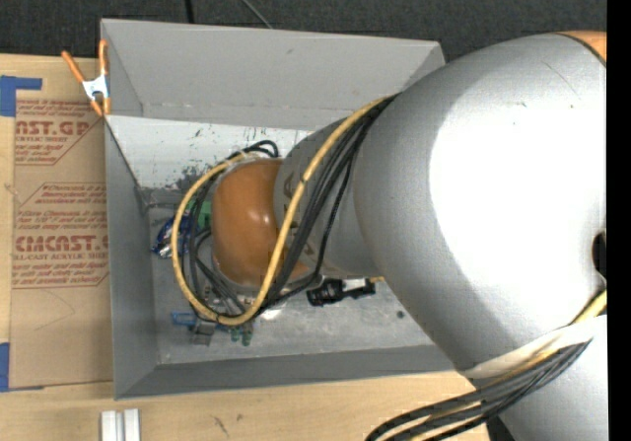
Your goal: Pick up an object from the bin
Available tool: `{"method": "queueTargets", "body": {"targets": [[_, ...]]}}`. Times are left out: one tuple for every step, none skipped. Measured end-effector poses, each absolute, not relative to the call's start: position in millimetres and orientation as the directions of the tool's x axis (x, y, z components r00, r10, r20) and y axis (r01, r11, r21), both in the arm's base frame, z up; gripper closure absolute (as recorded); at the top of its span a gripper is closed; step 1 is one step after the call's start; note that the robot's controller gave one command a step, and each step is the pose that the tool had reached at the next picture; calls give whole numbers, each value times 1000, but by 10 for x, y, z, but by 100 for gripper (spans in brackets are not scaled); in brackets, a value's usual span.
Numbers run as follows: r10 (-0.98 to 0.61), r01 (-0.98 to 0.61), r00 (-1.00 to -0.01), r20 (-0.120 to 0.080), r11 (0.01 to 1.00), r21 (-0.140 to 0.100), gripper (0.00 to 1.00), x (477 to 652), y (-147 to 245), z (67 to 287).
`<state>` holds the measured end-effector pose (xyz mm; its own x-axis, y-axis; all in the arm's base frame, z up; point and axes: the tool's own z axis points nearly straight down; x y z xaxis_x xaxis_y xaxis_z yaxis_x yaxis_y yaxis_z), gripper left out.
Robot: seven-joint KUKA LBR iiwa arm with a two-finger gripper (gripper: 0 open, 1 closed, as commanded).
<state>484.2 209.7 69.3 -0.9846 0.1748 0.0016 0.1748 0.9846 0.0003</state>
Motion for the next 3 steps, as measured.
{"method": "queueTargets", "body": {"targets": [[117, 117, -993, -8, 993, 6, 100, 4990, 2148, 2481], [275, 275, -961, 4, 961, -3, 100, 4803, 2332, 1690], [314, 314, -950, -1, 950, 0, 100, 4945, 2039, 1753]]}}
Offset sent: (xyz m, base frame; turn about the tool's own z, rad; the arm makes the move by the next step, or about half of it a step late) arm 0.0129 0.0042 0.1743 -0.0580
